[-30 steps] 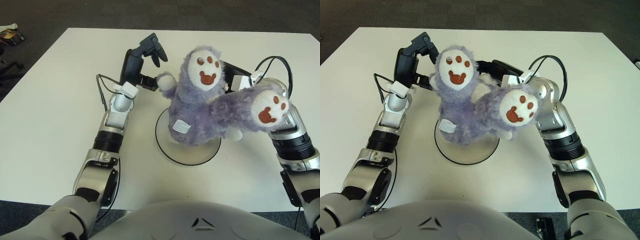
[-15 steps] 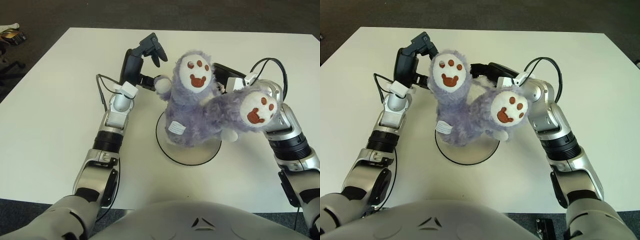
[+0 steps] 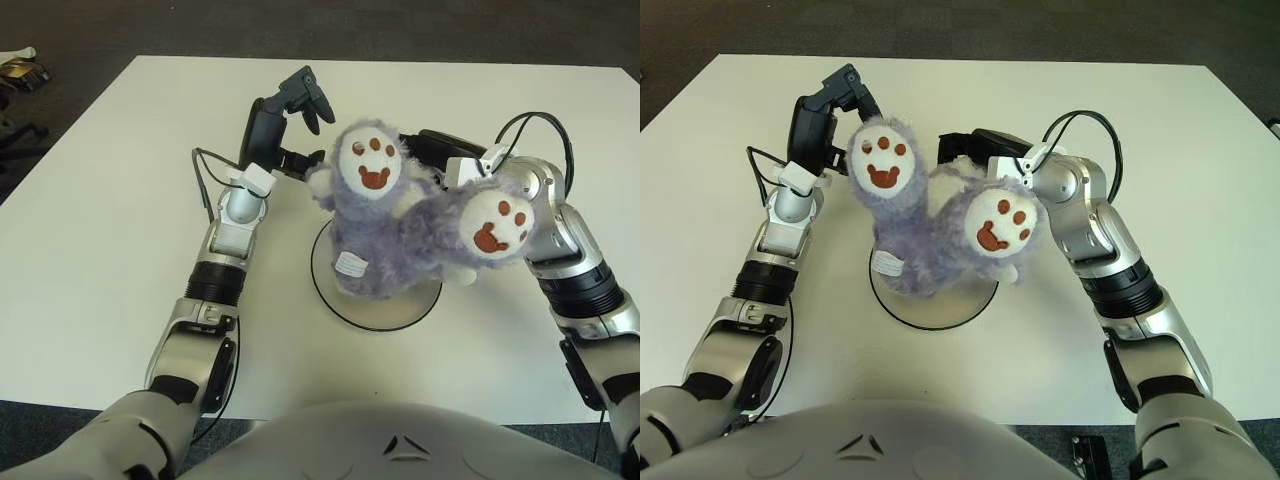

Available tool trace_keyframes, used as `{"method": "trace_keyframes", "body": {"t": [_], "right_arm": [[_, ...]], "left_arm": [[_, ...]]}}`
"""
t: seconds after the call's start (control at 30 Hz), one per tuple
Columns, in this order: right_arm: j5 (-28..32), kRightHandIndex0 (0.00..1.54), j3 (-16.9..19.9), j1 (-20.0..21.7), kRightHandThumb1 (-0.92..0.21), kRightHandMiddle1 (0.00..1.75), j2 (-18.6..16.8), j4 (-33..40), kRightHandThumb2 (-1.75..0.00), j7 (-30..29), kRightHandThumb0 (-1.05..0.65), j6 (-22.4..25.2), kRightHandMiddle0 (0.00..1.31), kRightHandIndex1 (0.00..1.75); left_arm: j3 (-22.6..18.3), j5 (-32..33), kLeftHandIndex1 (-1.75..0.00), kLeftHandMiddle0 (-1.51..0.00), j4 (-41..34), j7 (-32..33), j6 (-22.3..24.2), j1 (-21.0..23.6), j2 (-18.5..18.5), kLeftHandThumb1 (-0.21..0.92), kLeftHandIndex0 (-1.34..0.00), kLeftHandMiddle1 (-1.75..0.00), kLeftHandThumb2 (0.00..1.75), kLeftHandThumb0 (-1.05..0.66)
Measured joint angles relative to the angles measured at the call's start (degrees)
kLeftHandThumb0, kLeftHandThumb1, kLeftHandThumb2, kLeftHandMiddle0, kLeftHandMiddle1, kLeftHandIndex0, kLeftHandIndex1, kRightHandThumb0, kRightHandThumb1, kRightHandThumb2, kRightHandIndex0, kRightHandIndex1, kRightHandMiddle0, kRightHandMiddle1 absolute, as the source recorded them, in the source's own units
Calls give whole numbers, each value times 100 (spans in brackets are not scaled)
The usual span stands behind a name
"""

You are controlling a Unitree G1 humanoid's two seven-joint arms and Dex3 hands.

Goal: Put the doll into the plate.

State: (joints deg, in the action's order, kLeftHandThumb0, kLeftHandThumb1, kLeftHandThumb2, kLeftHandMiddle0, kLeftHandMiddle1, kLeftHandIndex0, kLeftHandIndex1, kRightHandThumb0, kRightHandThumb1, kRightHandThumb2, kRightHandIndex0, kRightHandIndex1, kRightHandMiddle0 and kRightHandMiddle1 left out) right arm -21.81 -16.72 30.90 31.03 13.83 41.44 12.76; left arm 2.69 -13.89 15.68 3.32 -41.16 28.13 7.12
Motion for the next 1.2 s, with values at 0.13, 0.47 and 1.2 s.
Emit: {"method": "trace_keyframes", "body": {"t": [0.13,0.47,1.2], "right_arm": [[21,40,-1,7,-41,161,-2,24,-117,74,0,37,52,175],[68,5,1,7,-54,162,-5,79,-94,140,-37,63,50,156],[90,0,153,-208,-10,133,11,184,-121,-122,-58,-368,0,93]], "left_arm": [[0,13,-175,-89,-2,-28,9,0,1,-6,-66,-174,174,0],[0,128,-175,-90,-2,-85,14,0,-1,-6,-66,-173,174,0],[-3,268,-175,-90,-77,-245,190,0,-14,-6,-66,-172,174,0]]}}
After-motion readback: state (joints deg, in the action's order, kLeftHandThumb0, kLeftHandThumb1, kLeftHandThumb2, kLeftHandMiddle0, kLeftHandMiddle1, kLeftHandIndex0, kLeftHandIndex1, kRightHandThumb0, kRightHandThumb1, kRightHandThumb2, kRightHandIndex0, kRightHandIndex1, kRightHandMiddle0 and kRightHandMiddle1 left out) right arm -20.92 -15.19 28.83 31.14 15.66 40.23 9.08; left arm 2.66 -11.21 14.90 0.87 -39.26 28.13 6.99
